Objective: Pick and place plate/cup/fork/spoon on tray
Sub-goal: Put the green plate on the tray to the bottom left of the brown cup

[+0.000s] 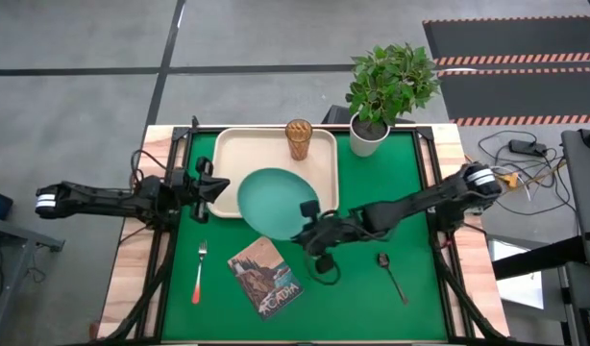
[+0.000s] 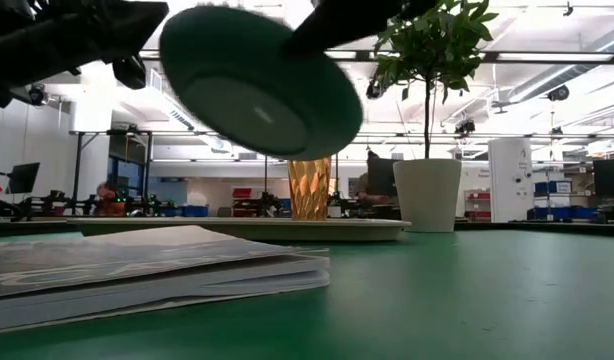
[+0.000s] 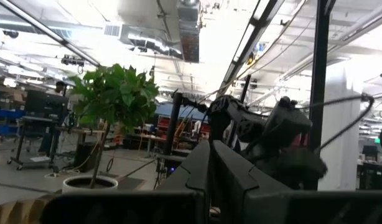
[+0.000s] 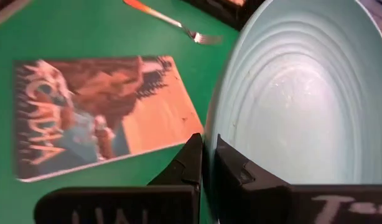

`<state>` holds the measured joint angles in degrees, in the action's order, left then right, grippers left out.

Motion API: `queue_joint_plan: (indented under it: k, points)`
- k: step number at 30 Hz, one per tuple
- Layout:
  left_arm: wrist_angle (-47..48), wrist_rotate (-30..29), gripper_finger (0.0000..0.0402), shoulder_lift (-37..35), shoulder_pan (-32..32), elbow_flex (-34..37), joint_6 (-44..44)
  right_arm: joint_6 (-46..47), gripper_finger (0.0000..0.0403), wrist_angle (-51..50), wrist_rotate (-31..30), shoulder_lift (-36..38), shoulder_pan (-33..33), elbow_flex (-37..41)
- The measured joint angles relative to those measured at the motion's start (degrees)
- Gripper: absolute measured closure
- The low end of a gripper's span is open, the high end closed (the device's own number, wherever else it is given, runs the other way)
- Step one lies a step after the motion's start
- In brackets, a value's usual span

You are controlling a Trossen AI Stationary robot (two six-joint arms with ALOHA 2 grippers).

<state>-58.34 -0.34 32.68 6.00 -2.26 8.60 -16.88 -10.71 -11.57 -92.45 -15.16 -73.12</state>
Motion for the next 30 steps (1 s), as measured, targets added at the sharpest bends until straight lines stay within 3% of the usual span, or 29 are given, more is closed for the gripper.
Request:
queue_joint_plan:
  k: [14,23,30]
  points:
    - [0.10,0.02,0.0402,-1.50,0.00,0.00,0.02,-11.05,0.0394,-9.23,1.25,-16.85,8.29,-18.01]
    - [0.28,0.04,0.0402,-1.49,-0.02,0.00,0.02,-11.72,0.0394,-9.19,7.00,-25.29,13.87,-24.87]
    - [0.28,0.13,0.0402,-1.43,-0.02,0.00,0.02,-11.78,0.0394,-10.17,7.10,-32.59,16.69,-32.06]
